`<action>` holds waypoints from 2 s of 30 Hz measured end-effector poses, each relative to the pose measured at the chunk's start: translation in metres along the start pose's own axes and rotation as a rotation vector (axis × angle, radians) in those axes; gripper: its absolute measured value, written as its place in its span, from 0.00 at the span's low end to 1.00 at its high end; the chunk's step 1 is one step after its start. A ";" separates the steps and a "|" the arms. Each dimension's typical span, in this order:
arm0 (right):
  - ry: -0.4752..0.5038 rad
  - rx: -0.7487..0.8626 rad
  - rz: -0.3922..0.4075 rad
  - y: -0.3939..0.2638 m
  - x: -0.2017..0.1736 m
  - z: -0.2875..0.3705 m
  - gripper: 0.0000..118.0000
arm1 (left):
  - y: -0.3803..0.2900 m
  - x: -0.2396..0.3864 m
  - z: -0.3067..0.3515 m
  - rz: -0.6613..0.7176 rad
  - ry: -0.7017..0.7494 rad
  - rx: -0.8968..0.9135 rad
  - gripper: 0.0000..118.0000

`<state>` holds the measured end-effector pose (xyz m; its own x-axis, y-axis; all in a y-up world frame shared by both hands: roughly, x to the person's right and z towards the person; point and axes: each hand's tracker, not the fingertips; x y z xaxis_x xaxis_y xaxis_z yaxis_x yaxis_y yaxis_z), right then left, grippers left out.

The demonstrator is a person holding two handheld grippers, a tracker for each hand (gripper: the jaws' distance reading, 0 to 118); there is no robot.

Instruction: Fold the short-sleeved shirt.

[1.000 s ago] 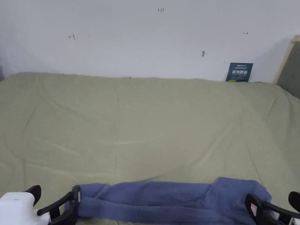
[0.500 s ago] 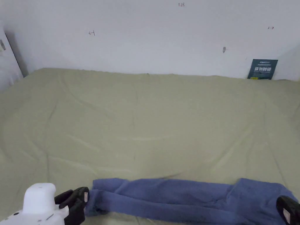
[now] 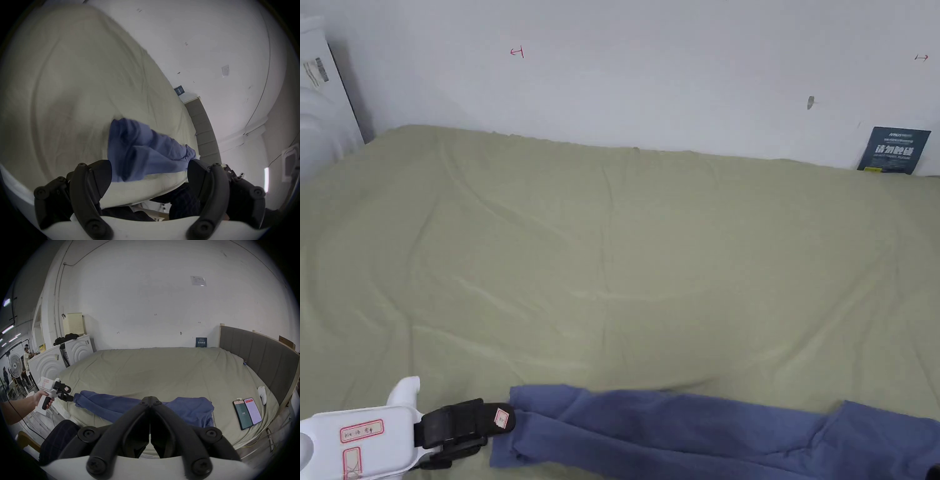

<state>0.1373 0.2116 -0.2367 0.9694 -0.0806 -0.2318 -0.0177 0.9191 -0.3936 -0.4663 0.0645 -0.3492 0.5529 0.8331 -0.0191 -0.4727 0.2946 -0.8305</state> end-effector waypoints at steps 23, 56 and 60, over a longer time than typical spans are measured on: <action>0.060 -0.008 0.016 0.013 -0.016 -0.023 0.01 | 0.028 0.031 -0.065 -0.121 0.359 -0.001 0.04; 0.057 0.081 -0.058 0.002 0.011 0.026 0.01 | -0.027 0.130 -0.177 -0.317 0.318 -0.013 0.81; 0.052 0.079 -0.055 0.001 0.011 0.026 0.01 | -0.032 0.152 -0.109 -0.400 0.296 0.267 0.83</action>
<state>0.1547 0.2216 -0.2166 0.9542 -0.1503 -0.2586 0.0568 0.9400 -0.3365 -0.2922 0.1308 -0.3860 0.8754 0.4765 0.0813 -0.3225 0.7009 -0.6362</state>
